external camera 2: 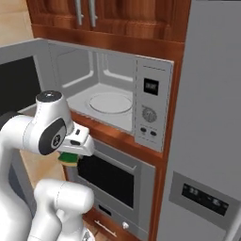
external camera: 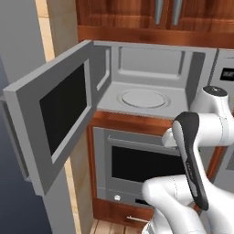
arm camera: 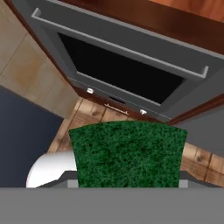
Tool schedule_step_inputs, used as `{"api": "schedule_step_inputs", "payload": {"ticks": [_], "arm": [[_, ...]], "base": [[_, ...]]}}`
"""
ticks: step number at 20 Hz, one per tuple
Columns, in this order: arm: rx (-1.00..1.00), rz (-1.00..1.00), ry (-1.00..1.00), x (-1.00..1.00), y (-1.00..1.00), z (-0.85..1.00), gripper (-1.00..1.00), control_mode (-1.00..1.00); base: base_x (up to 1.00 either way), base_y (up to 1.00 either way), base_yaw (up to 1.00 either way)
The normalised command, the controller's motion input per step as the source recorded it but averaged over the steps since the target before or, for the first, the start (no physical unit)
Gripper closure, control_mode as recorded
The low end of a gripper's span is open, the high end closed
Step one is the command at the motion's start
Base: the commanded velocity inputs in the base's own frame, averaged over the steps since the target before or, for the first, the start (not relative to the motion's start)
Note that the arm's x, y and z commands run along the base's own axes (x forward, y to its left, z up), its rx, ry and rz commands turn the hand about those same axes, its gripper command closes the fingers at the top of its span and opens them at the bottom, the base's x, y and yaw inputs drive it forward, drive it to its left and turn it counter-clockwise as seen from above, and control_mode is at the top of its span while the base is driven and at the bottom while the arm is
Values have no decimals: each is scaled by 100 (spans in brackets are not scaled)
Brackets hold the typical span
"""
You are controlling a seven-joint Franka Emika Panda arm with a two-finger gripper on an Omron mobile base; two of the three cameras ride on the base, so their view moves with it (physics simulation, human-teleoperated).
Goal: Place the sponge inside the microwave to prepare for sanitizing.
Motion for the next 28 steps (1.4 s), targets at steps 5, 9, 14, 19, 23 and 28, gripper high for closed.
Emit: {"api": "schedule_step_inputs", "payload": {"ticks": [5, 9, 14, 19, 23, 28], "arm": [[0, 0, 0, 0, 0, 0, 100, 100], [0, 0, 0, 0, 0, 0, 100, 100], [0, 0, 0, 0, 0, 0, 100, 100], [0, 0, 0, 0, 0, 0, 100, 100], [0, 0, 0, 0, 0, 0, 100, 100], [0, 0, 0, 0, 0, 0, 100, 100]], "base": [[51, 13, 0], [64, 6, 0], [51, 10, 0], [42, 37, 0], [38, 68, 0], [16, 16, 0]]}}
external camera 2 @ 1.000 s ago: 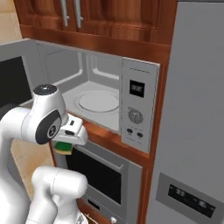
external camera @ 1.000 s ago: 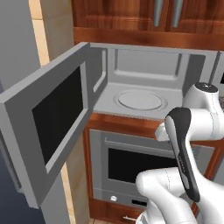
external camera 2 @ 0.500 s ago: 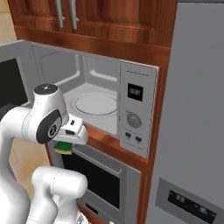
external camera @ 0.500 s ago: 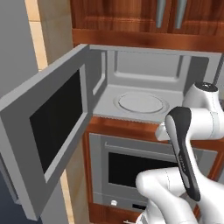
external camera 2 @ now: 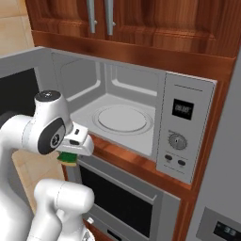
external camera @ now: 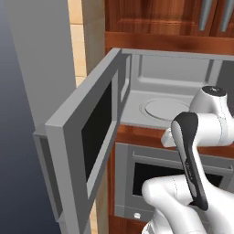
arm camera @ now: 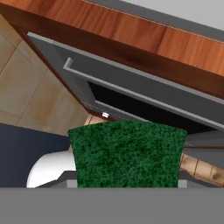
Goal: Place the sponge inside the microwave to prepare for sanitizing.
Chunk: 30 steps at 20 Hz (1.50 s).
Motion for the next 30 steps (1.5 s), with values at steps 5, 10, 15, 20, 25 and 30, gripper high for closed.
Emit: {"api": "schedule_step_inputs", "payload": {"ticks": [5, 10, 15, 20, 25, 30], "arm": [[0, 0, 0, 0, 0, 0, 100, 100], [0, 0, -1, 0, 0, -1, 100, -100], [-3, -1, -25, 1, 0, 11, 100, -100], [-3, -15, -5, 8, -15, 46, 100, -100], [0, -20, -1, 0, -23, 63, 100, -100], [-1, -20, -12, 31, -8, 2, 100, -100]], "base": [[0, 0, 0], [0, 0, 0], [0, 0, 0], [0, 0, 0], [0, 0, 0], [0, 0, 0]]}}
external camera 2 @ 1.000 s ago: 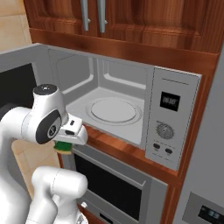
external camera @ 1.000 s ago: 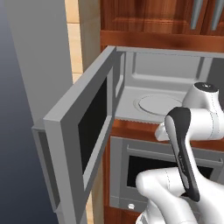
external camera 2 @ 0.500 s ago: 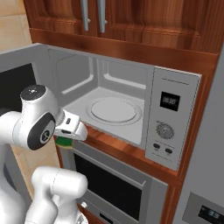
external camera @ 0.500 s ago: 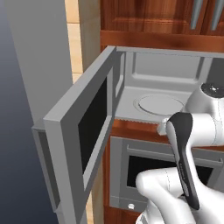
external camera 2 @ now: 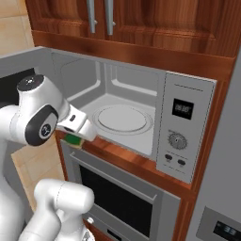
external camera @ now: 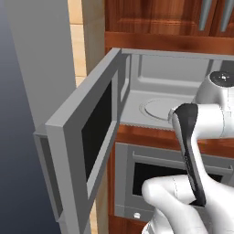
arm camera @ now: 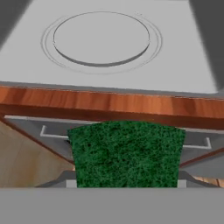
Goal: Place the sponge inside the microwave to prepare for sanitizing.
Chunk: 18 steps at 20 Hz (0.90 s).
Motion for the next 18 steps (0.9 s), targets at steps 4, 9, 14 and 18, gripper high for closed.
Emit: {"api": "schedule_step_inputs", "payload": {"ticks": [4, 9, 14, 18], "arm": [[0, -21, -3, 59, -11, 0, 100, -100], [0, -14, 0, 67, -15, -15, 100, -100], [0, -3, -2, 67, -15, -21, 100, -100], [0, 0, -4, 65, -18, -11, 100, -100]], "base": [[0, 0, 0], [0, 0, 0], [0, 0, 0], [0, 0, 0]]}}
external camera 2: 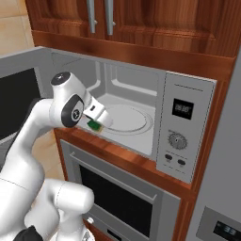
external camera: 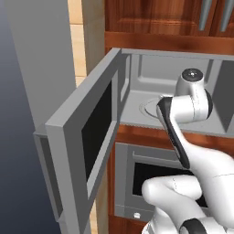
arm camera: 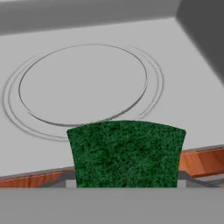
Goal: Place the sponge inside the microwave to prepare for sanitizing.
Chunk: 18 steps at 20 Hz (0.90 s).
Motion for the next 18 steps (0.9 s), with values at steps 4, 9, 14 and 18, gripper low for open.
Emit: {"api": "schedule_step_inputs", "payload": {"ticks": [4, 9, 14, 18], "arm": [[0, 0, -4, 66, -16, -22, 100, -100], [0, 0, 0, 60, -12, -8, 100, -100], [0, 0, 0, 57, -14, -4, 100, -100], [0, 0, 2, 39, -18, -21, 100, -100]], "base": [[0, 0, 0], [0, 0, 0], [0, 0, 0], [0, 0, 0]]}}
